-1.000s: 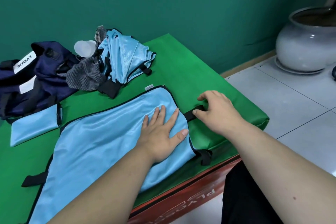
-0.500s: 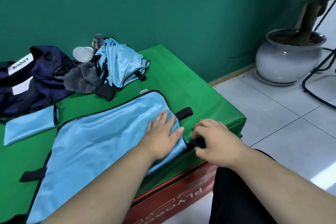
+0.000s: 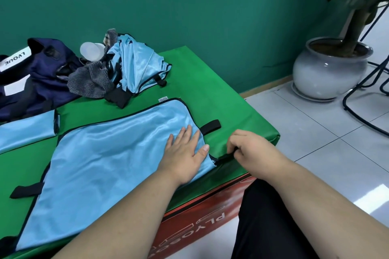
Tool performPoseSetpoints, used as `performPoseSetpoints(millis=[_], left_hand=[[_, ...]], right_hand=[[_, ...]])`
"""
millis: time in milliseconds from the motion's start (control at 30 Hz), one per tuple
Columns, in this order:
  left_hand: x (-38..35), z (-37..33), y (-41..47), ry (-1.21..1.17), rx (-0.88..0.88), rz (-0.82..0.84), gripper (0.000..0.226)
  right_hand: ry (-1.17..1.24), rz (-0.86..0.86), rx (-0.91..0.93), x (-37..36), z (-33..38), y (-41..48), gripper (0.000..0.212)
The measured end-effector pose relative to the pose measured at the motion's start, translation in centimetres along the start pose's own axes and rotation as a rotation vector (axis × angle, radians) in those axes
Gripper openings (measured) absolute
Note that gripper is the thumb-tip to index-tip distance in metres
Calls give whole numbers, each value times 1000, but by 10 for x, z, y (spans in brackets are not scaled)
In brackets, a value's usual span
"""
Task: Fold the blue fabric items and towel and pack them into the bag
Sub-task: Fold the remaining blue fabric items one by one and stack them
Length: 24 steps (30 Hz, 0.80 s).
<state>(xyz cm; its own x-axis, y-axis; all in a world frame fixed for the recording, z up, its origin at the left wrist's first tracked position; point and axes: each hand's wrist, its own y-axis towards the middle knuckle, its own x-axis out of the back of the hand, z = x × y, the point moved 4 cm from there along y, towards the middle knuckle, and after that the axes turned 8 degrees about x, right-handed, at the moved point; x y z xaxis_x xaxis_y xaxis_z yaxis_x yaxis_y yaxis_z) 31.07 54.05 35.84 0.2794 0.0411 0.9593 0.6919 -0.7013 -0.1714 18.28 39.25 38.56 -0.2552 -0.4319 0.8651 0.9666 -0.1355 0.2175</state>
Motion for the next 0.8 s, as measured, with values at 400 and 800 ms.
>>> performPoseSetpoints(millis=[400, 800], left_hand=[[-7, -2, 5, 147, 19, -42, 78], [-7, -3, 6, 151, 29, -5, 78]], right_hand=[[-12, 123, -40, -1, -6, -7, 35], [-35, 93, -34, -5, -5, -5, 33]])
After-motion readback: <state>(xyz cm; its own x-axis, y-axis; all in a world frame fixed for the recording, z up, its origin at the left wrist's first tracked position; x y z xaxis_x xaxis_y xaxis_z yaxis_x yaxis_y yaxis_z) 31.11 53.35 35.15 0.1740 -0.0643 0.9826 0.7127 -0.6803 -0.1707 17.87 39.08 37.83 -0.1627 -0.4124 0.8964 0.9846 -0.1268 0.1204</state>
